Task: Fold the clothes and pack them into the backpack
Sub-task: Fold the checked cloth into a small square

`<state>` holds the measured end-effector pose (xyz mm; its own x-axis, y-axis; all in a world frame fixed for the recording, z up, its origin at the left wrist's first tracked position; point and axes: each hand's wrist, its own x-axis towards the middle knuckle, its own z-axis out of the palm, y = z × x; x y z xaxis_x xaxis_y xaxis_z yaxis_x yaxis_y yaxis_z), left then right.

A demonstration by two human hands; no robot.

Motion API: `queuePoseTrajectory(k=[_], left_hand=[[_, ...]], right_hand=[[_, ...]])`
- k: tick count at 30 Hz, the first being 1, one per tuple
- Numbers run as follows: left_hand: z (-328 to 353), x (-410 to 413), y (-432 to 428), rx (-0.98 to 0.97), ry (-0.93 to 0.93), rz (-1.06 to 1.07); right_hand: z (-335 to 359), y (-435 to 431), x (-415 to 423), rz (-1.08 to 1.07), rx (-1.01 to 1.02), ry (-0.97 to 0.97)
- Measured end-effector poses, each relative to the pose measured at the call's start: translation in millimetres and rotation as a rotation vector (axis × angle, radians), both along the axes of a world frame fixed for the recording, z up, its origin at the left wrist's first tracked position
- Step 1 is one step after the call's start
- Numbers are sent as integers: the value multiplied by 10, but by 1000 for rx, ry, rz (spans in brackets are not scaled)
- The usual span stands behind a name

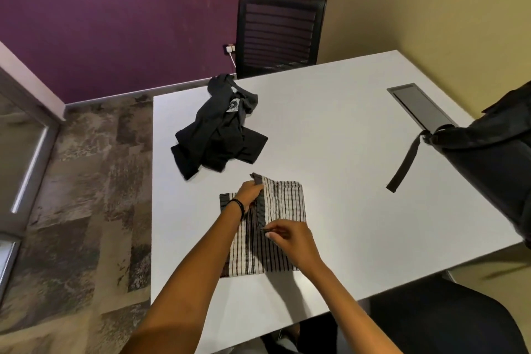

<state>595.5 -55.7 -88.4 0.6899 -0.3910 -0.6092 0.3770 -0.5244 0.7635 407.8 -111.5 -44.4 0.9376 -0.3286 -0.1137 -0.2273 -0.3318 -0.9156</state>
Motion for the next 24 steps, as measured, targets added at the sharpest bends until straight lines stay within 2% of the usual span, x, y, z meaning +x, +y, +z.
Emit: queuePoseTrajectory(k=[5, 13, 20, 24], left_hand=[[-63, 193, 311, 22, -59, 4], [-213, 286, 714, 103, -252, 29], [-305, 270, 839, 157, -328, 136], [-394, 295, 864, 160, -301, 202]], right_hand=[[-101, 147, 60, 131, -115, 36], [-208, 335, 207, 247, -154, 56], [-387, 462, 261, 322, -221, 87], [-513, 527, 292, 330, -213, 100]])
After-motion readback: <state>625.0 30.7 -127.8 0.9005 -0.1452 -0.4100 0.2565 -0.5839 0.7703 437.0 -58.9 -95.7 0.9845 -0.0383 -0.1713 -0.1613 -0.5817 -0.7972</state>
